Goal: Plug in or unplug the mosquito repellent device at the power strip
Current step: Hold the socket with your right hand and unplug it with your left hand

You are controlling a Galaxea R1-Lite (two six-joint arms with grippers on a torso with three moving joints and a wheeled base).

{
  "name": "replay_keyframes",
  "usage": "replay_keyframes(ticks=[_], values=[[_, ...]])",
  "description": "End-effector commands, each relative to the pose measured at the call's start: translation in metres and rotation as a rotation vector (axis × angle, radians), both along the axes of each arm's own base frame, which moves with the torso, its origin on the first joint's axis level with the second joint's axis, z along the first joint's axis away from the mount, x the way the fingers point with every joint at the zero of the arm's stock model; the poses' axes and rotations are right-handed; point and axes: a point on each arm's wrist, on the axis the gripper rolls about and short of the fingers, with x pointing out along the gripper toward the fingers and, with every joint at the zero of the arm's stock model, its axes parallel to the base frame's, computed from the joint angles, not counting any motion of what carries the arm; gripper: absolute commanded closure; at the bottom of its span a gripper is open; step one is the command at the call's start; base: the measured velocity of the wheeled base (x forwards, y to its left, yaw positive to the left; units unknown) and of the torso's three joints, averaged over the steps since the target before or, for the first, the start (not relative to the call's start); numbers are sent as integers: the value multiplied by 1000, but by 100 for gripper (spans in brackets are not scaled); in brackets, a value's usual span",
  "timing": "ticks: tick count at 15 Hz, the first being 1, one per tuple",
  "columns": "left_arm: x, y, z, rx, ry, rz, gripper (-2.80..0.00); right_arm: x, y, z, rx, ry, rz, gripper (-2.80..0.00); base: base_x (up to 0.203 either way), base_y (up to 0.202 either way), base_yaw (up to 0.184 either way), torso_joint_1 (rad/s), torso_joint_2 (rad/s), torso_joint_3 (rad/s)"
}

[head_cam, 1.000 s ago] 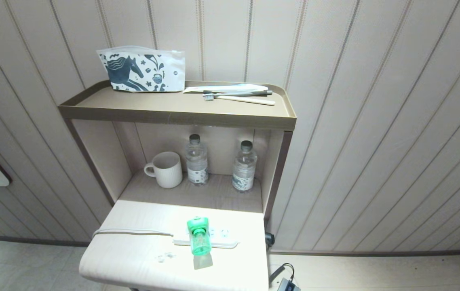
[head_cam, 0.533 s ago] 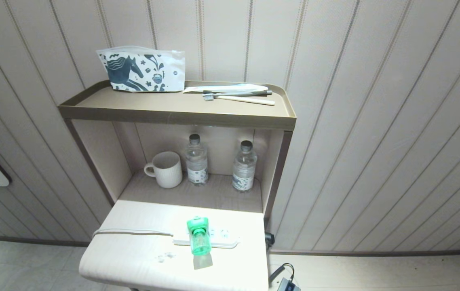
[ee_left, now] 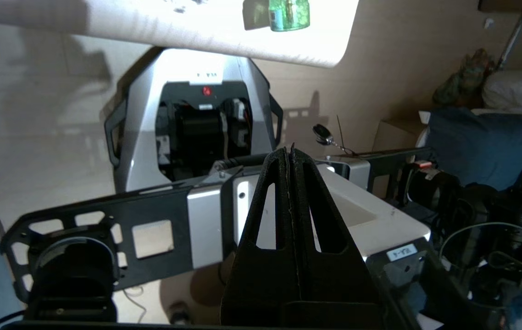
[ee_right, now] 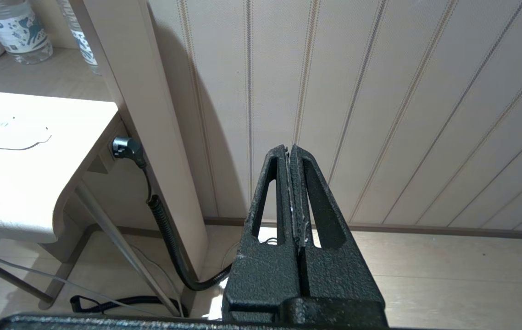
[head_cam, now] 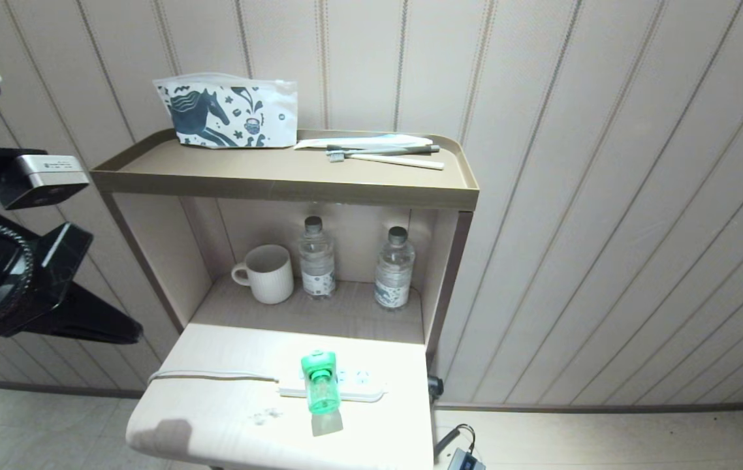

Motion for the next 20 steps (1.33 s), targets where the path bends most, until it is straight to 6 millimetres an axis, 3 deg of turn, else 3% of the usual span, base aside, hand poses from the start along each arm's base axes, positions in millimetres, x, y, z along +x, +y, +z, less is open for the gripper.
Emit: replay_keyframes(ticks=[1, 3, 5, 7, 10, 11, 15, 17, 20], values=[[29, -26, -17, 26, 104, -22, 0, 0, 0, 0, 0, 2, 0, 0, 0, 0, 0, 0, 0, 0], [67, -67, -53, 81, 249, -39, 0, 0, 0, 0, 0, 2, 0, 0, 0, 0, 0, 0, 0, 0], [88, -101, -83, 129, 340, -54, 0, 0, 0, 0, 0, 2, 0, 0, 0, 0, 0, 0, 0, 0], [98, -121, -101, 152, 384, -47, 0, 0, 0, 0, 0, 2, 0, 0, 0, 0, 0, 0, 0, 0], [105, -135, -109, 174, 389, -10, 0, 0, 0, 0, 0, 2, 0, 0, 0, 0, 0, 0, 0, 0], [111, -143, -117, 195, 389, 13, -280, 0, 0, 0, 0, 2, 0, 0, 0, 0, 0, 0, 0, 0], [116, -153, -123, 232, 340, 84, -280, 0, 0, 0, 0, 2, 0, 0, 0, 0, 0, 0, 0, 0], [131, -161, -142, 299, 265, 190, -280, 0, 0, 0, -1, 2, 0, 0, 0, 0, 0, 0, 0, 0], [140, -169, -157, 291, 259, 217, -280, 0, 0, 0, -1, 2, 0, 0, 0, 0, 0, 0, 0, 0]])
